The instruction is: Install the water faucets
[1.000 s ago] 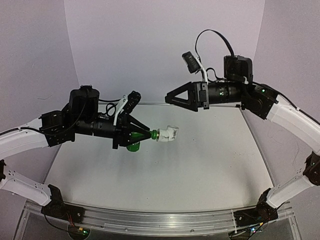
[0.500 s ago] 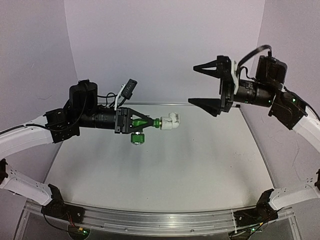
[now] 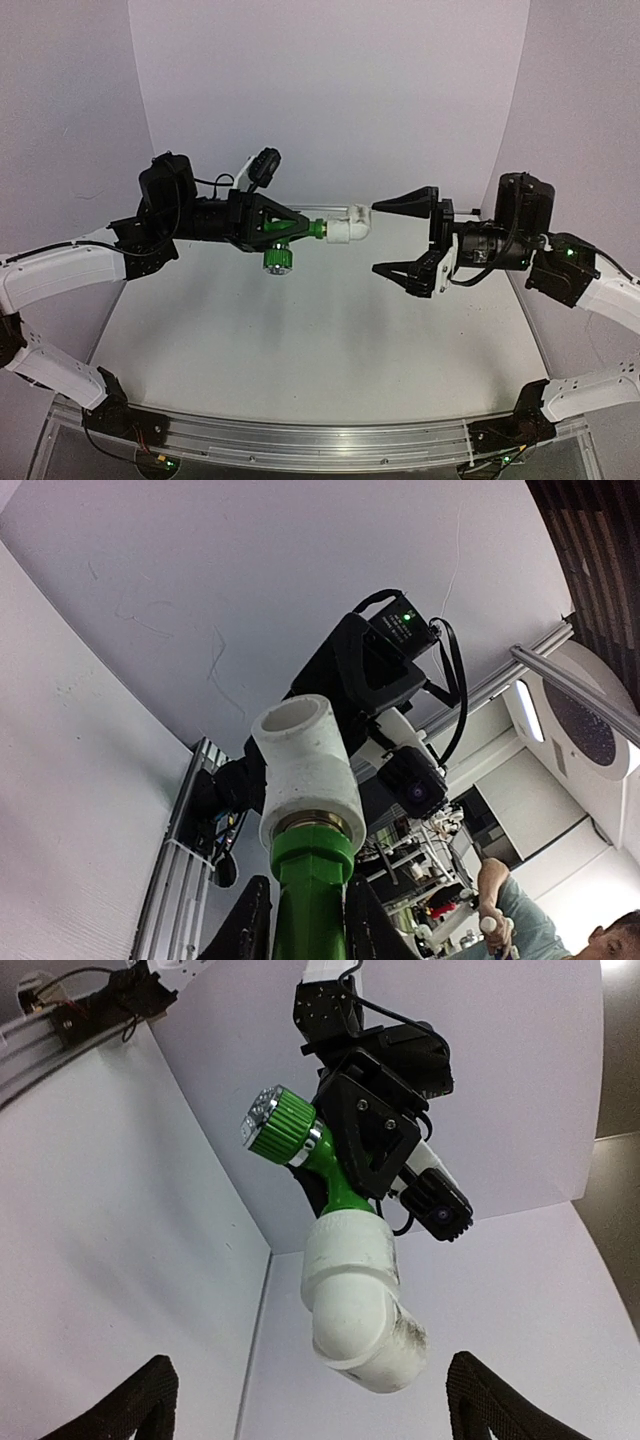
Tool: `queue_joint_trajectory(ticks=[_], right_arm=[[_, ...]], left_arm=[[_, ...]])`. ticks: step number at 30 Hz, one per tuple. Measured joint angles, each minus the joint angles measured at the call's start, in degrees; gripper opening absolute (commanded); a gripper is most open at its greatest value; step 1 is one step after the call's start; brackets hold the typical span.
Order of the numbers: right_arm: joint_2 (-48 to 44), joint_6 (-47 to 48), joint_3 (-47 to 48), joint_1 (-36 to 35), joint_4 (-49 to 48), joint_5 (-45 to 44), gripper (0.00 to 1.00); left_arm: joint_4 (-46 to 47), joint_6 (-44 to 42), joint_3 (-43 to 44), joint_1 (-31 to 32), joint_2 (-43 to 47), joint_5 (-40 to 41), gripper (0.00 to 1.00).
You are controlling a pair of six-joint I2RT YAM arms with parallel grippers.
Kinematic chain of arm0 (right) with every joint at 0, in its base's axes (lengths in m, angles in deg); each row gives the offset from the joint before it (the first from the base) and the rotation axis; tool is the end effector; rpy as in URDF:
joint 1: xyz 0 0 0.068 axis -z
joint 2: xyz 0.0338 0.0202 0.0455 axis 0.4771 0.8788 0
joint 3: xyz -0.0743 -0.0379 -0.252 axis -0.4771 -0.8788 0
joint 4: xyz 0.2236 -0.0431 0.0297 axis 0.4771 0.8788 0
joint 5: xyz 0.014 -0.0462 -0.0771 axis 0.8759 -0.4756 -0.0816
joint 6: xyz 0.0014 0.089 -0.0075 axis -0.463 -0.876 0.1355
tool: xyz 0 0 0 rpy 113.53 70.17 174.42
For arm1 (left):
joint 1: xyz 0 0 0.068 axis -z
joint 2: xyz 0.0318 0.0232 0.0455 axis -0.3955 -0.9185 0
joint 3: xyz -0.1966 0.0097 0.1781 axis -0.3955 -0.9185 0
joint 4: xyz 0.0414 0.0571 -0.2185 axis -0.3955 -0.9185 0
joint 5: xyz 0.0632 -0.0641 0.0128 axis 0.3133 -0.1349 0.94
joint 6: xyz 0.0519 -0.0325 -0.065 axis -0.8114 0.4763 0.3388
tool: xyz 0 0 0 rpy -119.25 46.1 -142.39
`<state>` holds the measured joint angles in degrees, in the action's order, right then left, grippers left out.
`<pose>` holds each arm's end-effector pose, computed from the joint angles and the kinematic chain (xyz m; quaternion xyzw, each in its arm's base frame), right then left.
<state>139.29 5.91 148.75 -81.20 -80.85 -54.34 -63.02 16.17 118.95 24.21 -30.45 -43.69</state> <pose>0.1187 0.2172 0.3893 -0.7205 0.1211 0.0020 0.6828 0.1536 -0.2585 0.3823 0.2815 0.6245 -0.6995 0.2037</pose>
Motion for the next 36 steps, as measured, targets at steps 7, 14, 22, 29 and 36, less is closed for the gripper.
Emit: queue_joint_trajectory(ticks=[7,14,22,29,36], right_arm=[[1.4,6.1,-1.5,-1.0,-6.1,-3.1,0.71],[2.5,10.4,-2.6,-2.0,-9.0,-4.3,0.62],[4.5,12.4,-3.0,-2.7,-10.0,-5.6,0.48],[4.5,12.6,-3.0,-2.9,-10.9,-6.2,0.24],[4.5,12.4,-3.0,-3.0,-10.9,-6.5,0.01]], left_arm=[[1.3,3.7,0.0,0.0,-3.2,-2.3,0.0],[4.2,5.5,0.0,0.0,-3.7,-3.1,0.0],[5.8,7.4,0.0,0.0,-5.1,-4.3,0.0],[6.3,7.7,0.0,0.0,-5.6,-5.2,0.0],[6.1,6.6,0.0,0.0,-5.7,-5.2,0.04]])
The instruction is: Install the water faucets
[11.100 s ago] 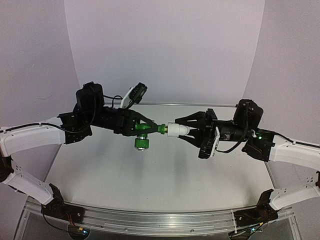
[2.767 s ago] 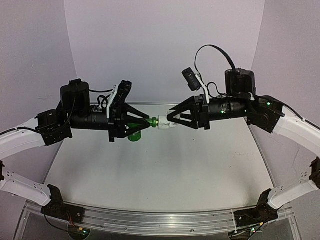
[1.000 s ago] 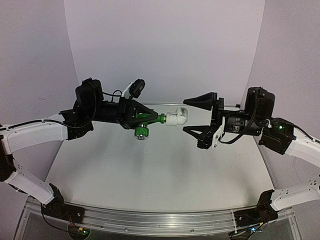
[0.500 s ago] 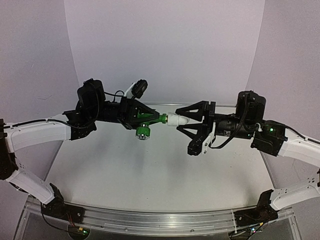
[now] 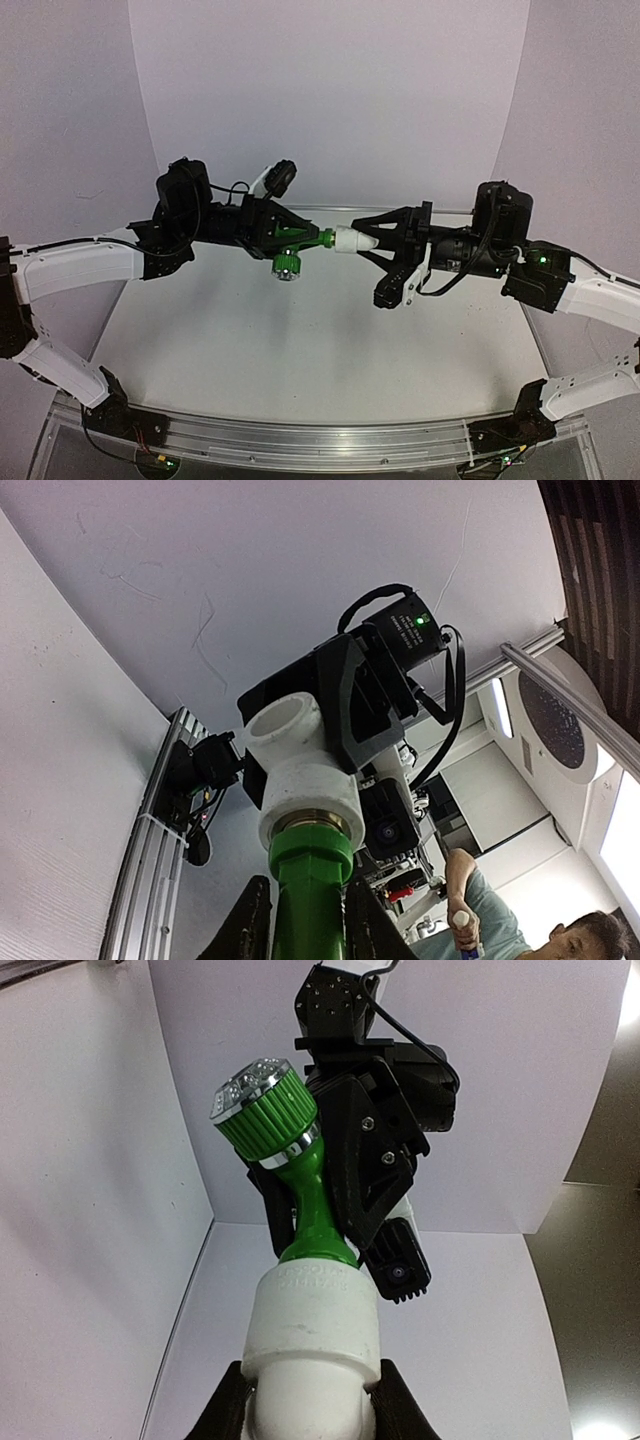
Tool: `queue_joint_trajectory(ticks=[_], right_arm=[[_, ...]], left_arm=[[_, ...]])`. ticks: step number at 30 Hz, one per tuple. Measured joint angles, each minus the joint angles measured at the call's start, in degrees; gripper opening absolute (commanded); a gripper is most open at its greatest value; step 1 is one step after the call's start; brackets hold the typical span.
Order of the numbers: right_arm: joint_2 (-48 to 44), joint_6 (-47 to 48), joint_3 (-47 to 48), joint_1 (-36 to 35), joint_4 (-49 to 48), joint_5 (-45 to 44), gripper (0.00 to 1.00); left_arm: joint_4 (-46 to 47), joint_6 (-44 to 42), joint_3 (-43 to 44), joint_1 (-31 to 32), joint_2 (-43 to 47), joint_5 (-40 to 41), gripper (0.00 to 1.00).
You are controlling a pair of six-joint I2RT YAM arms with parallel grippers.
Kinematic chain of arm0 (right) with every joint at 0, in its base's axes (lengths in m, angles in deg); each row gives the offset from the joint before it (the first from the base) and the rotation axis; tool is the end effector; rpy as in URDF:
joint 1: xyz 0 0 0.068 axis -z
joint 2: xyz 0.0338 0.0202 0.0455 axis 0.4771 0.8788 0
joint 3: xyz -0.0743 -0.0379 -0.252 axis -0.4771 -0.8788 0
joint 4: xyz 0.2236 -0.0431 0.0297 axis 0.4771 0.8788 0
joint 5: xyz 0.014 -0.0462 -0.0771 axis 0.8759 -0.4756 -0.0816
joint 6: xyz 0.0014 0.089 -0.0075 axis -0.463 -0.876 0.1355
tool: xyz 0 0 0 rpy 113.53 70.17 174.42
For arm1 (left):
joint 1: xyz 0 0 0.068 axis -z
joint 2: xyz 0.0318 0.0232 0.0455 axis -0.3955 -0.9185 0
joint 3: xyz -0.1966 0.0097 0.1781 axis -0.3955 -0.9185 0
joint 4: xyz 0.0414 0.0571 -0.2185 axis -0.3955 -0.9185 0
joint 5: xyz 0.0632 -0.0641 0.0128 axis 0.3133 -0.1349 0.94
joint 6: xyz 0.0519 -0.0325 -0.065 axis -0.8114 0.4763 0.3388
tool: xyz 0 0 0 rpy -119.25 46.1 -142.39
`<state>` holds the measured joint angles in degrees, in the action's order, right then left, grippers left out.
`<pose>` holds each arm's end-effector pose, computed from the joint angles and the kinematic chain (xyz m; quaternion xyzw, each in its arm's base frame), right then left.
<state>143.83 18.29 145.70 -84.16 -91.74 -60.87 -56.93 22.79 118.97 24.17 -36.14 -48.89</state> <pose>0.1305 0.2423 0.3788 -0.7112 0.0540 -0.1057 0.6929 0.1633 -0.2752 0.3665 0.2776 0.6274 -0.7150 0.1347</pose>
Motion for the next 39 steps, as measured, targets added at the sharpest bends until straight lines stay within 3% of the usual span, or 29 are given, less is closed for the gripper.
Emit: queue_joint_trajectory(ticks=[6,19,23,30,37,39], right_arm=[[0.0,0.7,-0.4,0.0,0.3,-1.0,0.0],[-0.1,1.7,-0.9,0.0,0.2,-1.1,0.0],[-0.1,1.9,-1.0,0.0,0.0,-0.9,0.0],[-0.1,1.9,-1.0,0.0,0.0,-0.8,0.0],[-0.1,-0.1,-1.0,0.0,0.0,-0.8,0.0],[-0.1,-2.9,-1.0,0.0,0.1,-0.9,0.0]], left_arm=[[-0.9,-1.5,0.8,-0.4,-1.3,-1.3,0.18],[-2.6,-3.7,1.4,-0.7,-1.8,-4.2,0.37],[-2.7,-4.0,1.4,-0.7,-1.8,-5.0,0.38],[-2.7,-4.5,1.4,-0.7,-1.9,-5.9,0.31],[-2.7,-6.1,1.4,-0.8,-2.0,-6.1,0.02],[-3.0,-7.9,1.4,-0.8,-1.7,-5.5,0.0]])
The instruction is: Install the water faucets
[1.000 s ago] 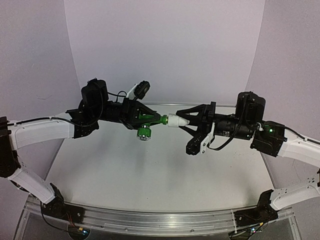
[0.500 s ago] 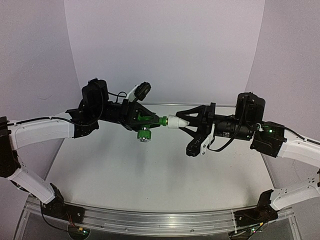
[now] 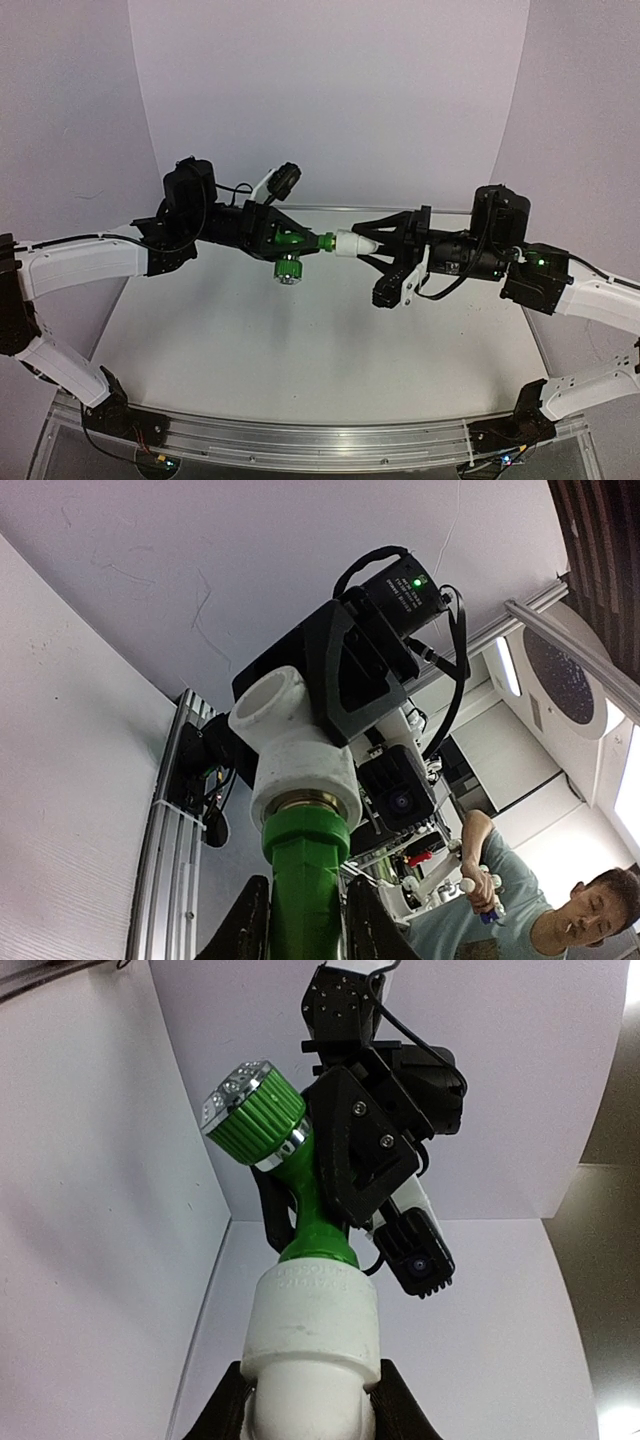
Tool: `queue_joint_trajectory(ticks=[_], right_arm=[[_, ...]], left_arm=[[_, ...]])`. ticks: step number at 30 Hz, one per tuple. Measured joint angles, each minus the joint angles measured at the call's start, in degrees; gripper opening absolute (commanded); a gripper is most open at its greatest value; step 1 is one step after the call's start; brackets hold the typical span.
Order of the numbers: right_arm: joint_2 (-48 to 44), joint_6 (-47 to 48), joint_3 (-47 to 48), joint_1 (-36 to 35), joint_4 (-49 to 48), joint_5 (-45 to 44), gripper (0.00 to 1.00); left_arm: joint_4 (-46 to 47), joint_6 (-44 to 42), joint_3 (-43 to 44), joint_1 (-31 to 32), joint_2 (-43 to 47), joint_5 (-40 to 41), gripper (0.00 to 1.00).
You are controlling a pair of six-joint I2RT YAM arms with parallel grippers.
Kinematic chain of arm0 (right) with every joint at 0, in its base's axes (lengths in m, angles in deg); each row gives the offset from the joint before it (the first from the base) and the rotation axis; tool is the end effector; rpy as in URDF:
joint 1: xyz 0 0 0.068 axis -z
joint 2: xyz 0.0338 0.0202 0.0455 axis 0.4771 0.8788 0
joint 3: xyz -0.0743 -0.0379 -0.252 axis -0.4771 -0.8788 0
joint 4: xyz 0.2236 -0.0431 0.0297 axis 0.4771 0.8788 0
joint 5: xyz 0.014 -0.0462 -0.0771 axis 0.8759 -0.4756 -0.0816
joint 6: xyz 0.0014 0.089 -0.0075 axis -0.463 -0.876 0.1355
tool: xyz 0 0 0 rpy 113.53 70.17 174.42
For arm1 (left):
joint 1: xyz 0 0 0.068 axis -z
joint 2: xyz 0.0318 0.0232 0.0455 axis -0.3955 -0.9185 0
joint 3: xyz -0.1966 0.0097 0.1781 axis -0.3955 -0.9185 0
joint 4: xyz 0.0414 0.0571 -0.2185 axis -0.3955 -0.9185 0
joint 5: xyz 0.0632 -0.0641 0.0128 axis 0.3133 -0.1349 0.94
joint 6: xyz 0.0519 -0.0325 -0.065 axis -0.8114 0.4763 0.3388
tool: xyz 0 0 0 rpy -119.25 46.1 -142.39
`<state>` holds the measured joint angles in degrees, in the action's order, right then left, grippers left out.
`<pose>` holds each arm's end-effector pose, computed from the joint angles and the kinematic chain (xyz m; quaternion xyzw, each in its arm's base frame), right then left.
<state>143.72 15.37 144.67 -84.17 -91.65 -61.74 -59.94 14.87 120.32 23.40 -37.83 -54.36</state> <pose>0.1316 0.2421 0.3725 -0.7146 0.0801 -0.0903 0.6891 0.1651 -0.2768 0.3592 0.3368 0.6128 -0.7017 0.1366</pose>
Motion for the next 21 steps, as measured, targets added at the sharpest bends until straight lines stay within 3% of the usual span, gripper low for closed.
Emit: queue_joint_trajectory(ticks=[13,21], right_arm=[[2.2,-35.5,5.1,-0.6,7.8,3.3,0.0],[3.4,-64.1,10.0,-0.6,13.1,9.6,0.0]], left_arm=[[-6.4,-14.5,-2.6,1.6,6.4,7.9,0.0],[-10.1,-33.6,-4.2,6.2,12.0,18.7,0.0]])
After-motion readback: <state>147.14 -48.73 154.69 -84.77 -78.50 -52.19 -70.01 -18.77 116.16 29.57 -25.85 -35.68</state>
